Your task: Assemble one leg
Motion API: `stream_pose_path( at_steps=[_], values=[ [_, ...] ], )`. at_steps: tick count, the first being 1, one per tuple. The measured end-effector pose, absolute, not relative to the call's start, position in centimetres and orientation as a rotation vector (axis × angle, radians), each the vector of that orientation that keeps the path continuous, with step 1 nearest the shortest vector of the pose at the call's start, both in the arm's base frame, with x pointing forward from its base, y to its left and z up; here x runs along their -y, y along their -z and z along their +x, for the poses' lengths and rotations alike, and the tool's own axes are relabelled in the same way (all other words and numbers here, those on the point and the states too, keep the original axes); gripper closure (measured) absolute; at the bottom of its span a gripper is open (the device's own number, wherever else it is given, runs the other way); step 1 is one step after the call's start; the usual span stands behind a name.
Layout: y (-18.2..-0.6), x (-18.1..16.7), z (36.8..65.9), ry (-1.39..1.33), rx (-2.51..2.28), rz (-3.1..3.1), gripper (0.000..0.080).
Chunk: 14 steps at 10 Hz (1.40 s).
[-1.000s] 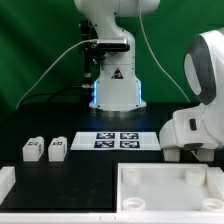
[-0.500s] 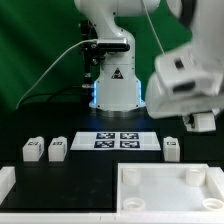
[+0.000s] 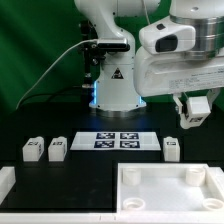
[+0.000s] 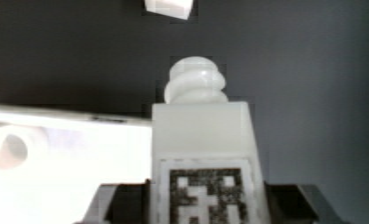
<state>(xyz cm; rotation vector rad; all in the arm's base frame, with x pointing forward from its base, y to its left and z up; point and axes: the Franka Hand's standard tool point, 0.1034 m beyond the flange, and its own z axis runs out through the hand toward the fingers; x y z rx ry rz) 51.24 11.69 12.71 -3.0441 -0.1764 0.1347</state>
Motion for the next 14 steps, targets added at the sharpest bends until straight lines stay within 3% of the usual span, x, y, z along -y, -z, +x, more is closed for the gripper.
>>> stream_pose_path(
  at_steps=[2,3,5,6,9,11,14],
  values=[
    [-12.6,-10.7,55.8,0.166,0.242,-3.027,0.0509],
    [-13.4,-10.6,58.7,0.418,0.257,-2.998,0.0509],
    [-13.9,-11.3,60.6,0.751,0.286,-2.931,0.0509],
    [-13.6,-10.8,60.1,0.893,0.276,-2.898,0.0509],
    [-11.9,-10.5,59.6,0.898,0.277,-2.898,0.0509],
    [-11.4,-9.7,61.8,0.924,0.267,-2.891,0.0509],
    [-9.9,-10.4,62.7,0.924,0.27,-2.881,0.0509]
  ],
)
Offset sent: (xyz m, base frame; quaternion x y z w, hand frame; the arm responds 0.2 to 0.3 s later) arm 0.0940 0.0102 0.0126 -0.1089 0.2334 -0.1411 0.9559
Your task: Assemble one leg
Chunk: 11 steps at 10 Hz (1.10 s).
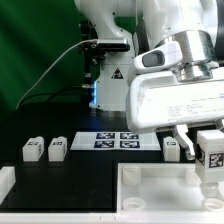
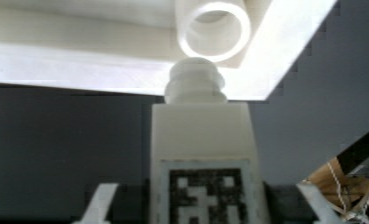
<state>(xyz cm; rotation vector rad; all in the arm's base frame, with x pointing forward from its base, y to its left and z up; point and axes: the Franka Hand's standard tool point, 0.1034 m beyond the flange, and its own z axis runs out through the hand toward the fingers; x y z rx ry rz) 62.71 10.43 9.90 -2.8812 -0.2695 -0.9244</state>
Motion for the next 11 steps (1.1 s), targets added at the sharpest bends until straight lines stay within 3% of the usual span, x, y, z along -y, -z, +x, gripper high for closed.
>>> stream_pose_path(
  at_steps=[4,11],
  values=[
    [-8.3,-11.0,62.3,0.891,0.275,-2.885,0.0509],
    [-7.0,-11.7,61.6,0.851,0.296,-2.89,0.0509]
  ],
)
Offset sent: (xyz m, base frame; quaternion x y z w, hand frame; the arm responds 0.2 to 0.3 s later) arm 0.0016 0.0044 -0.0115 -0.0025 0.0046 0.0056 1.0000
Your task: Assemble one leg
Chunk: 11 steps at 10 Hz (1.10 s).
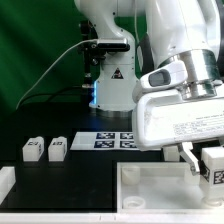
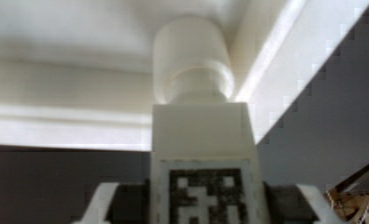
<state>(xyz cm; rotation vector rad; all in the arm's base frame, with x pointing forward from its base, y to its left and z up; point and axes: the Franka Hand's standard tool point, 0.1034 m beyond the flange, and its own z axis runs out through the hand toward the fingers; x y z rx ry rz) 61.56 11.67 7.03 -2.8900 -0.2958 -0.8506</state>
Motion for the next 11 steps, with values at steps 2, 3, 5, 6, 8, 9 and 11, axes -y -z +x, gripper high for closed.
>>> stream_pose_path(
  at_steps=[2,3,5,6,8,9,11],
  values=[
    [-6.76,-11.72,61.89,0.886,0.286,-2.881,0.0509],
    [-6.76,-11.71,62.08,0.899,0.283,-2.877,0.0509],
    [-6.8,-11.7,62.24,0.9,0.257,-2.878,0.0509],
    [-6.81,-11.68,62.31,0.886,0.245,-2.882,0.0509],
    [-6.79,-11.64,62.31,0.886,0.248,-2.883,0.0509],
    [-6.77,-11.63,62.3,0.886,0.249,-2.883,0.0352],
    [-6.76,-11.63,62.3,0.886,0.249,-2.883,0.0228]
  ],
)
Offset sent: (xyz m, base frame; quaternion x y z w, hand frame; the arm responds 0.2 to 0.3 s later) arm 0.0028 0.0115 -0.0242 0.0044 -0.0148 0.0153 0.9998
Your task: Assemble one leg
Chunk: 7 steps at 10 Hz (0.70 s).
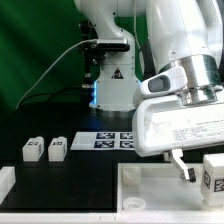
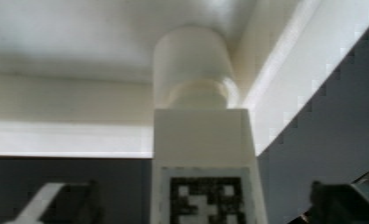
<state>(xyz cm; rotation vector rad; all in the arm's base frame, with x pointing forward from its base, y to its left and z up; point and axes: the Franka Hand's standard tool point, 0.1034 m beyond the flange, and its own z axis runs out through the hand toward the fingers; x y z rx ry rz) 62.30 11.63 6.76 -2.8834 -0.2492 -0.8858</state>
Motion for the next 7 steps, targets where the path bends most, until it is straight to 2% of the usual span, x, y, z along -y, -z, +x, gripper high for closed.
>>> stream_pose_path(
  at_steps=[1,2,7],
  values=[
    [-6.75,-11.63,62.29,0.886,0.249,-2.883,0.0166],
    [-6.75,-11.62,62.29,0.886,0.25,-2.883,0.0154],
    [-6.75,-11.62,62.29,0.886,0.25,-2.884,0.0151]
  ],
)
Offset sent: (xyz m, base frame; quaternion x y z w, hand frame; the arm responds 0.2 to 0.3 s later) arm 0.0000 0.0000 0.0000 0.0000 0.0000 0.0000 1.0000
